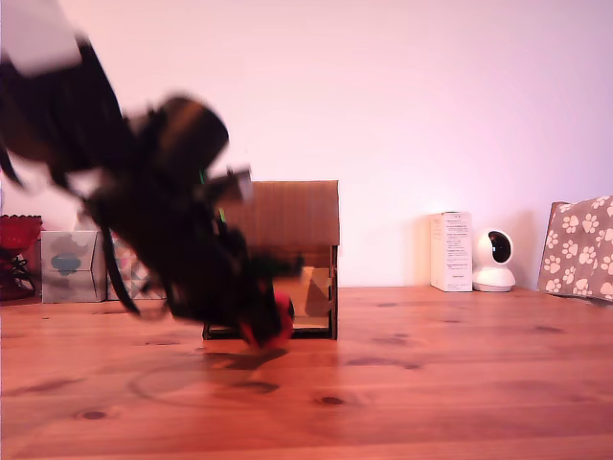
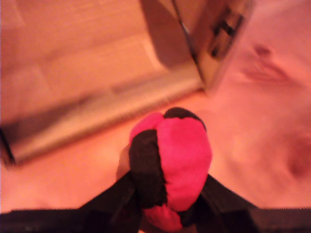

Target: Drop the footbag into the cardboard dice tower

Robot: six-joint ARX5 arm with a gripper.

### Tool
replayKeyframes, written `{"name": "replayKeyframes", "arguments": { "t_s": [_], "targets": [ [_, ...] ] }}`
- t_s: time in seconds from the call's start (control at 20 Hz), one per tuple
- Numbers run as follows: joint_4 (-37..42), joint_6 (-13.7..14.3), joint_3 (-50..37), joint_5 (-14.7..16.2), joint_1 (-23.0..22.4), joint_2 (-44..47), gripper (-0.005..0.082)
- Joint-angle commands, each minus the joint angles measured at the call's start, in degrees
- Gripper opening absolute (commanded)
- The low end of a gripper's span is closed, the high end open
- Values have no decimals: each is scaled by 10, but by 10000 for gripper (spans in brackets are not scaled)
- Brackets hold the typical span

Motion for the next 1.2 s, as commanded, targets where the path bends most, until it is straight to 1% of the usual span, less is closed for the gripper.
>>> {"name": "replayKeyframes", "arguments": {
  "t_s": [0.0, 0.25, 0.4, 0.5, 0.55, 0.6, 0.65, 0.7, 0.85, 0.95, 1.05, 1.15],
  "targets": [
    [-34, -4, -7, 5, -2, -44, 195],
    [-153, -21, -7, 16, -4, -158, 196],
    [-212, -19, -7, 16, -4, -228, 196],
    [-219, -9, -7, 15, -4, -271, 196],
    [-211, -4, -7, 11, -4, -287, 196],
    [-198, 7, -7, 5, -4, -298, 196],
    [-177, 12, -7, 2, -3, -303, 196],
    [-153, 22, -7, 2, -1, -304, 196],
    [-55, 46, -7, 4, 5, -294, 196],
    [3, 50, -5, 5, 12, -280, 196],
    [4, 50, 18, 12, 28, -254, 196],
    [-9, 50, 57, 33, 44, -214, 196]
  ]
}}
